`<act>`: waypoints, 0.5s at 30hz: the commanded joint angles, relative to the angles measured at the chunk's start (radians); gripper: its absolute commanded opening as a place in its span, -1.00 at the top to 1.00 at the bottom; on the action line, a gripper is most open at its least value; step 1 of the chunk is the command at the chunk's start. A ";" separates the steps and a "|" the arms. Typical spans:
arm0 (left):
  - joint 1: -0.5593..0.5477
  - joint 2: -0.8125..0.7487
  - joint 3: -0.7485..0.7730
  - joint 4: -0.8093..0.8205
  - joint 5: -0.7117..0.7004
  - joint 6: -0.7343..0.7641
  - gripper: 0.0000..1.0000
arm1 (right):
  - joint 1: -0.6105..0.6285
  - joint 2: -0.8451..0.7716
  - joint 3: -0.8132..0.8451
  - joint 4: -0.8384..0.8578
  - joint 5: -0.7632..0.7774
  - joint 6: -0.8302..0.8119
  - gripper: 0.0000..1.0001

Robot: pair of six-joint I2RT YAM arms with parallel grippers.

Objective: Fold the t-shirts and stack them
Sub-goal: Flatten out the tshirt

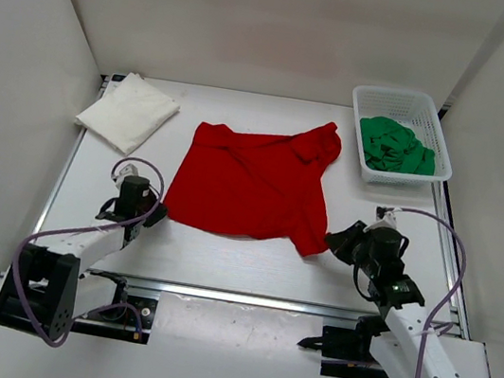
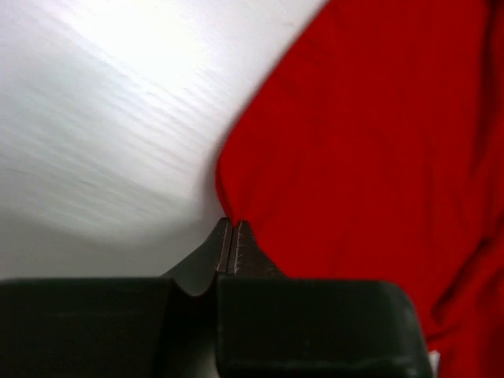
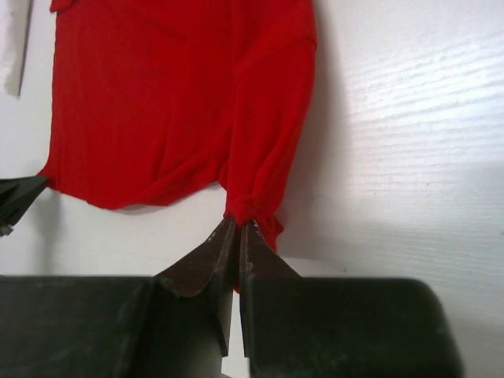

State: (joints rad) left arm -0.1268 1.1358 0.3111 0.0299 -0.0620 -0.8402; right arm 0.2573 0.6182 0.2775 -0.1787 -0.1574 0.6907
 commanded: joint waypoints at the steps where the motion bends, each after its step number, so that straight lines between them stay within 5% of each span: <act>1: -0.031 -0.088 0.130 0.004 0.031 -0.025 1.00 | -0.007 0.029 0.165 0.026 0.071 -0.043 1.00; 5: -0.016 -0.119 0.411 -0.119 0.076 0.029 1.00 | 0.023 0.090 0.415 -0.080 0.226 -0.150 1.00; 8: 0.070 -0.111 0.705 -0.169 0.210 0.017 1.00 | 0.081 0.164 0.775 -0.180 0.373 -0.249 1.00; 15: 0.279 -0.077 1.052 -0.171 0.390 -0.106 1.00 | 0.374 0.480 1.592 -0.386 0.694 -0.528 1.00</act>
State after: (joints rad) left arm 0.1047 1.0550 1.2842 -0.1005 0.2142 -0.8909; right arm 0.5301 1.0191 1.6409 -0.4866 0.3298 0.3328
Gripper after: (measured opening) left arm 0.022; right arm 0.023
